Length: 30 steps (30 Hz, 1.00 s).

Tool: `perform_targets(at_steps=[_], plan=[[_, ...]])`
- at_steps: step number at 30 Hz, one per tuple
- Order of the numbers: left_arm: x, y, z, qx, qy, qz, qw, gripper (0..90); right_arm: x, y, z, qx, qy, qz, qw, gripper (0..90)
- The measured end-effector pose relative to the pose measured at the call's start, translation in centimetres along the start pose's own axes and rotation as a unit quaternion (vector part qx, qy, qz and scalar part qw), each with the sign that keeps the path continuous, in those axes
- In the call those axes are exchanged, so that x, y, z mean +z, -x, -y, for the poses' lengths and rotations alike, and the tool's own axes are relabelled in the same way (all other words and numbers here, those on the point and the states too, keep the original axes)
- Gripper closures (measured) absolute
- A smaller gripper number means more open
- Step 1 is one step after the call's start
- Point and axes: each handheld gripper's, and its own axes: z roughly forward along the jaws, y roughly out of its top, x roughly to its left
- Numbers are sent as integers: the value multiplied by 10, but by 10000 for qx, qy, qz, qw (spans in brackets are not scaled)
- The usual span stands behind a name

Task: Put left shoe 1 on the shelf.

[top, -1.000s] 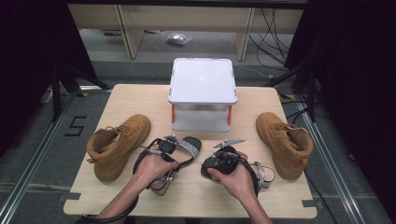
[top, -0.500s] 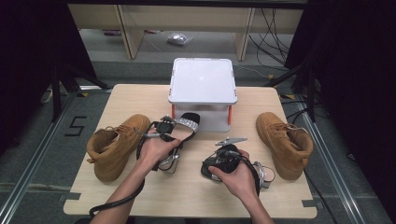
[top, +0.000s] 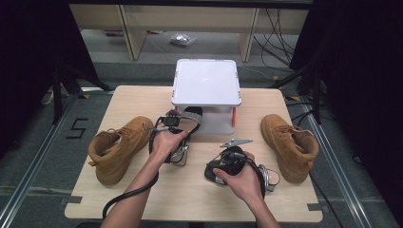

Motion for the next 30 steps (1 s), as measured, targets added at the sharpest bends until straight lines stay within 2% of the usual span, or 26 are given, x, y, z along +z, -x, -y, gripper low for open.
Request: perform_targets(at_steps=[4, 6, 8, 9, 11, 13, 14, 20, 21, 22, 24, 25, 30], plan=[[2, 2, -1, -76, 22, -38, 10000, 417, 0, -2, 0, 22, 28, 58, 10000, 364], [3, 3, 0, -79, 30, -76, 9999, 417, 0, -1, 0, -52, 49, 52, 10000, 363], [4, 3, 0, -123, 43, -114, 9999, 416, 1, -3, 0, 36, 18, 37, 10000, 363], [5, 3, 0, -149, 38, -134, 9998, 416, 1, -1, 0, -55, -8, 30, 10000, 363], [6, 4, 1, -157, 20, -162, 9997, 415, 2, -2, 0, -58, 47, 39, 10000, 363], [7, 3, 1, -157, 32, -166, 9997, 415, 2, -3, 1, -3, 8, 34, 10000, 363], [7, 3, 1, -154, -6, -179, 9997, 415, 3, -2, 1, -85, 44, 42, 9999, 363], [12, 5, 1, -244, -69, -241, 9994, 415, 4, -2, 1, -67, -41, 83, 9999, 362], [14, 5, 1, -271, -35, -247, 9993, 414, 4, -3, 0, -40, -70, -23, 10000, 362], [14, 5, 1, -271, -35, -247, 9993, 414, 4, -3, 0, -40, -70, -23, 10000, 362], [16, 5, 1, -257, -27, -249, 9994, 413, 4, -2, 0, -107, -19, 105, 9999, 361], [16, 5, 1, -264, -58, -245, 9993, 413, 4, -3, 0, -116, -28, 34, 9999, 361], [16, 5, 0, -271, -76, -254, 9993, 410, 6, -4, 1, -113, -83, -30, 9999, 359]])
